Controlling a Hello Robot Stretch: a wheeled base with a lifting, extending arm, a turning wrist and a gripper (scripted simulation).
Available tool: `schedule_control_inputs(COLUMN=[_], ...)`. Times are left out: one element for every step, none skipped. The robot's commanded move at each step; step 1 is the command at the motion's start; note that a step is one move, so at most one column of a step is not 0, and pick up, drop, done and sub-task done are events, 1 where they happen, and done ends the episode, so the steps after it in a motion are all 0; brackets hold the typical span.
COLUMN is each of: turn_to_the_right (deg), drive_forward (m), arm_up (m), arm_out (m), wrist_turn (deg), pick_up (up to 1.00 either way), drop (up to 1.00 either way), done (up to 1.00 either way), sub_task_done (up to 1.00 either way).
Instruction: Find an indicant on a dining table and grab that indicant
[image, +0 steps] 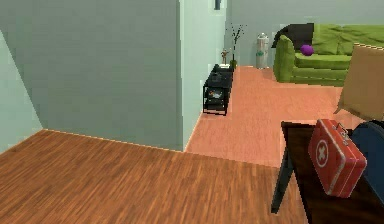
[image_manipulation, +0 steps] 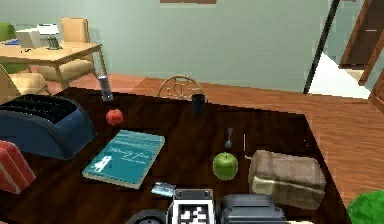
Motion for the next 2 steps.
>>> schedule_control_inputs(turn_to_the_right=[0.0, 0.0], drive_forward=[0.0, 0.0], arm_up=[0.0, 0.0], arm_out=[0.2, 0.0], wrist_turn=[0.0, 45.0], pick_up=[0.0, 0.0], drop=[0.0, 0.0], done=[0.0, 0.0], sub_task_done=[0.0, 0.0])
